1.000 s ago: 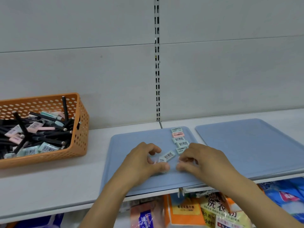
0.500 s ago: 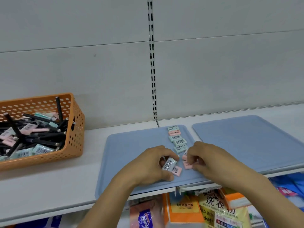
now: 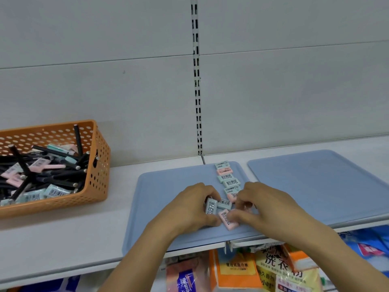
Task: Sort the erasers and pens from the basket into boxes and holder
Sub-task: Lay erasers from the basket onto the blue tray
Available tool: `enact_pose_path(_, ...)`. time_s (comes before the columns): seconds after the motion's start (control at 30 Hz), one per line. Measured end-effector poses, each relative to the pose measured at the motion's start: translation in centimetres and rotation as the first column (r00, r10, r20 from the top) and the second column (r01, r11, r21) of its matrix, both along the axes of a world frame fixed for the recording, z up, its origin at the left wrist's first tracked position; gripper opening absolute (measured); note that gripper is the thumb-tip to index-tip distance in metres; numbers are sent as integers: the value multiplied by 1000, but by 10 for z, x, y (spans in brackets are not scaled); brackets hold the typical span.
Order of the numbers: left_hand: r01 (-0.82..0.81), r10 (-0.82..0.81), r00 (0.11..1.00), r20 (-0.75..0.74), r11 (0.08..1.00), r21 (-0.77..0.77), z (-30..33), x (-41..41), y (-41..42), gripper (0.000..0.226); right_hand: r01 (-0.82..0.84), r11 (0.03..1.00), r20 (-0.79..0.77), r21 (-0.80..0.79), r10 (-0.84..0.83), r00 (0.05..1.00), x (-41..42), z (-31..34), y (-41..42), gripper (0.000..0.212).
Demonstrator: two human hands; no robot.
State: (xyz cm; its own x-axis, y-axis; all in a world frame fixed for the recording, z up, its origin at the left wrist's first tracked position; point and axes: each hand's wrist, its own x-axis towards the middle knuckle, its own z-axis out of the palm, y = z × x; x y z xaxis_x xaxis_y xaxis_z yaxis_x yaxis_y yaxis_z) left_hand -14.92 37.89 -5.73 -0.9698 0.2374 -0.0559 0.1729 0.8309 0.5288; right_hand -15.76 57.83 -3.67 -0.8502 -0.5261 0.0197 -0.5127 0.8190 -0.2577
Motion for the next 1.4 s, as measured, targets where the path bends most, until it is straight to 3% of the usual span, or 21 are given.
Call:
enact_pose_path(0.1,0,-1,1000,20,1000,28,2,-1,-2,53,28,996,-32,82,-26,999,8,3,-14,50)
enact_pose_path(0.2,99,-99,993,68,995,15,8,-6,-1,64,-7,993,-67,119,15,998,11,4,-24,40)
enact_pose_path(0.4,98,-83,991,108,986,-135,14,-10,-2,37,-2,986,-15,169,5,1000,12,2,-29,30)
enact_pose_path(0.5,63,-51,993,108,992,-111,11,-7,-4,29,131,991,48,34,-133,990,5,3,-19,28)
enact_pose_path(0.63,-58,64,996,69,994,-90,6,-10,-3,26,398,887,156,-232,-370,916,-27,10,8,25)
enact_pose_path(0.83,-309,306,951,-49,947,-90,-4,-40,10,50,516,826,142,-226,-496,857,-66,-19,2,36)
enact_pose_path(0.93,-352,351,936,-40,936,-21,-4,-55,17,36,504,842,88,-191,-497,863,-74,-29,-4,41)
enact_pose_path(1.03,-295,296,955,-6,953,76,-6,-55,12,16,457,869,86,-189,-449,889,-74,-33,-1,38)
enact_pose_path(1.27,-163,164,986,9,969,187,-6,-22,3,35,335,907,12,-257,-343,939,-71,-35,3,14)
enact_pose_path(1.4,-104,106,994,-9,987,121,-6,-17,14,46,285,932,25,-225,-287,958,-66,-31,2,7)
